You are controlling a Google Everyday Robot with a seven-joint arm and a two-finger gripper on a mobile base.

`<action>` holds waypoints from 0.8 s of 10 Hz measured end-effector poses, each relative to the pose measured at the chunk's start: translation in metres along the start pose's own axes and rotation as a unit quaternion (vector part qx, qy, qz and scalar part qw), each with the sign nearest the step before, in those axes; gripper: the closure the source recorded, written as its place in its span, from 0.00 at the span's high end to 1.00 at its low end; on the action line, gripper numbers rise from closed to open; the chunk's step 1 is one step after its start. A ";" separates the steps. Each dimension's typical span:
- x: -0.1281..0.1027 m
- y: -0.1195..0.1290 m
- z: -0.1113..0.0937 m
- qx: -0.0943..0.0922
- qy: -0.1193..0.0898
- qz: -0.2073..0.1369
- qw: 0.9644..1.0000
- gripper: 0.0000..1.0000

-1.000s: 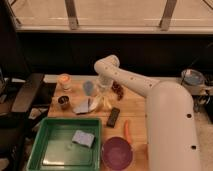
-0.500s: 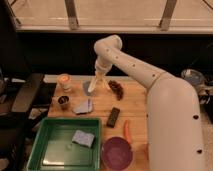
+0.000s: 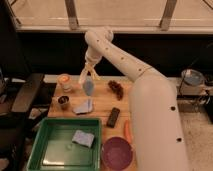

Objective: Place banana in plastic cup

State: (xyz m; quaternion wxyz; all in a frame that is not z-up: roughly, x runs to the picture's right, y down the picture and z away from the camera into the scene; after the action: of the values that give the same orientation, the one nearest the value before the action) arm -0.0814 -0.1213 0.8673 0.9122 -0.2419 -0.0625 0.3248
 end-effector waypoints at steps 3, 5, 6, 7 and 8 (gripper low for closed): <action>0.017 0.009 0.041 -0.019 0.018 -0.005 1.000 0.48; 0.025 0.018 0.054 -0.033 0.028 -0.006 0.999 0.49; 0.029 0.022 0.061 -0.041 0.034 -0.005 0.999 0.49; 0.033 0.026 0.068 -0.046 0.038 -0.005 0.998 0.49; 0.034 0.028 0.069 -0.049 0.040 -0.005 0.998 0.49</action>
State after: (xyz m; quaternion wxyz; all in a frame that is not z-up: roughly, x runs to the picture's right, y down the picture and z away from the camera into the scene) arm -0.0889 -0.0535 0.9133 0.9029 -0.2985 -0.0428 0.3064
